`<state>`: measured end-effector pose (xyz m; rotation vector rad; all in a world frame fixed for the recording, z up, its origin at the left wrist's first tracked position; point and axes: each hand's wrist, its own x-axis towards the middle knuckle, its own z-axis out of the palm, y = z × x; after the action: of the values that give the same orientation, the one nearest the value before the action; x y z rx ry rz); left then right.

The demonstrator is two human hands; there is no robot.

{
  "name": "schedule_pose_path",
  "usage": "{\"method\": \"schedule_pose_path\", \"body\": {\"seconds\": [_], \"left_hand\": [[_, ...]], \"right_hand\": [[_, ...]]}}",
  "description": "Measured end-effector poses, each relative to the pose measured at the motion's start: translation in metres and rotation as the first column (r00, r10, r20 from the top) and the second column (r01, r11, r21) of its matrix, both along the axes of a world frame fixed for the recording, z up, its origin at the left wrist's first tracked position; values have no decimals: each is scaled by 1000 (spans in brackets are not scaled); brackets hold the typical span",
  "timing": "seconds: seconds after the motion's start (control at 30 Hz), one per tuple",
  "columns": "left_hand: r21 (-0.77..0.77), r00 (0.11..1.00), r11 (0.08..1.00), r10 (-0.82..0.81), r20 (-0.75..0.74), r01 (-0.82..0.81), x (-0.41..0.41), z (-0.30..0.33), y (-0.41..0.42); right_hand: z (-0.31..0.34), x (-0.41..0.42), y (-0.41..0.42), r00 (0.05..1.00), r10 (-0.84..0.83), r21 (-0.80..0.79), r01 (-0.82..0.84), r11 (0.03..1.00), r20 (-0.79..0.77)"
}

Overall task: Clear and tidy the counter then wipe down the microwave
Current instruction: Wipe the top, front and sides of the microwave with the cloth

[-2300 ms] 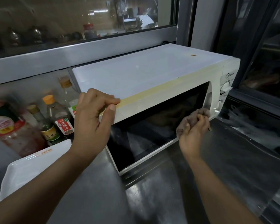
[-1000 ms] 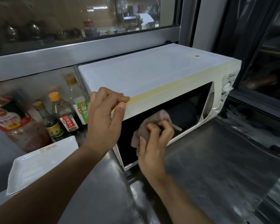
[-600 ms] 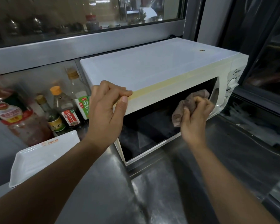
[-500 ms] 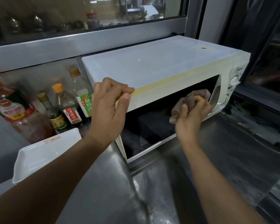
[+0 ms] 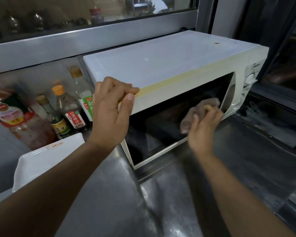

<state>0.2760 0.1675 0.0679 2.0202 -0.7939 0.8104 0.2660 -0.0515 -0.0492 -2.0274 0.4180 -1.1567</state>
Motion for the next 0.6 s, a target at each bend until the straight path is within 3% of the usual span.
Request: {"method": "schedule_pose_path", "body": {"seconds": [0.1, 0.2, 0.43, 0.6], "left_hand": [[-14, 1000, 1000, -10, 2, 10, 0, -1, -2], [-32, 1000, 999, -10, 15, 10, 1, -1, -2], [-6, 1000, 1000, 4, 22, -4, -1, -1, -2], [-2, 999, 1000, -9, 33, 9, 0, -1, 0]], "right_hand": [[6, 10, -42, 996, -28, 113, 38, 993, -90], [7, 6, -20, 996, -43, 127, 53, 990, -83], [-24, -40, 127, 993, 107, -68, -109, 992, -44], [-37, -38, 109, 989, 142, -233, -149, 961, -50]]}}
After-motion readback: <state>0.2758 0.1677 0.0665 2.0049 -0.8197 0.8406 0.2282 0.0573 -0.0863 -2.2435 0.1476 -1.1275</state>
